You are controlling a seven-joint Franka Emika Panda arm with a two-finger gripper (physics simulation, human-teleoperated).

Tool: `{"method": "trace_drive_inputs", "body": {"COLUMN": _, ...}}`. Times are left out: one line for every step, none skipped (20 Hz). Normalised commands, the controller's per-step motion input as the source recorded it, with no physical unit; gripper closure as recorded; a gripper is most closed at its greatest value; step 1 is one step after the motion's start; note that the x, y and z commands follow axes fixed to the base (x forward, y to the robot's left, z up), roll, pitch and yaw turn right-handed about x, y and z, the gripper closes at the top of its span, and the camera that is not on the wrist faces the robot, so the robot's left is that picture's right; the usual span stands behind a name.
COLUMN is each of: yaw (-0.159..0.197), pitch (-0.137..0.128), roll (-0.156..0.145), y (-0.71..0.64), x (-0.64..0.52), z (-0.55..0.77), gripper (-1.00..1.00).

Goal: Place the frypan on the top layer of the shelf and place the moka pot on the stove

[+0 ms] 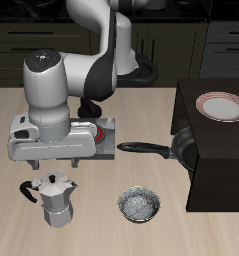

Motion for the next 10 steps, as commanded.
{"method": "trace_drive_inputs", "body": {"yaw": 0.003, "pitch": 0.003, "roll": -0.006, "y": 0.01, "x": 0.02, "z": -0.1, "gripper": -1.0}}
{"method": "trace_drive_inputs", "body": {"yaw": 0.015, "pitch": 0.005, "roll": 0.013, "y": 0.03, "x": -0.02, "z": -0.1, "gripper": -1.0}}
{"method": "trace_drive_inputs", "body": {"yaw": -0.02, "pitch": 0.002, "roll": -0.019, "y": -0.03, "x": 0.01, "z": -0.08, "gripper": -1.0}}
{"method": "trace_drive_inputs", "body": {"yaw": 0.0, "pitch": 0.0, "roll": 0.0, "y": 0.0, "x": 0.0, "z": 0.0, "gripper": -1.0}}
{"method": "trace_drive_inputs", "body": {"yaw": -0.009, "pitch": 0.024, "roll": -0.017, "y": -0.13, "x": 0.04, "z": -0.17, "gripper": -1.0}}
{"method": "trace_drive_inputs", "body": {"yaw": 0.01, "pitch": -0.003, "roll": 0.004, "y": -0.07, "x": 0.0, "z": -0.05, "gripper": -1.0}}
{"method": "trace_drive_inputs", "body": {"yaw": -0.013, "pitch": 0.013, "roll": -0.022, "y": -0.11, "x": 0.03, "z": -0.12, "gripper": -1.0}}
{"method": "trace_drive_inputs", "body": {"yaw": 0.01, "pitch": 0.004, "roll": -0.017, "y": -0.1, "x": 0.03, "z": -0.01, "gripper": -1.0}}
{"method": "trace_drive_inputs", "body": {"yaw": -0.038, "pitch": 0.033, "roll": -0.001, "y": -0.1, "x": 0.06, "z": -0.1, "gripper": -1.0}}
{"method": "trace_drive_inputs", "body": {"yaw": 0.034, "pitch": -0.007, "roll": 0.0, "y": -0.02, "x": 0.01, "z": -0.07, "gripper": -1.0}}
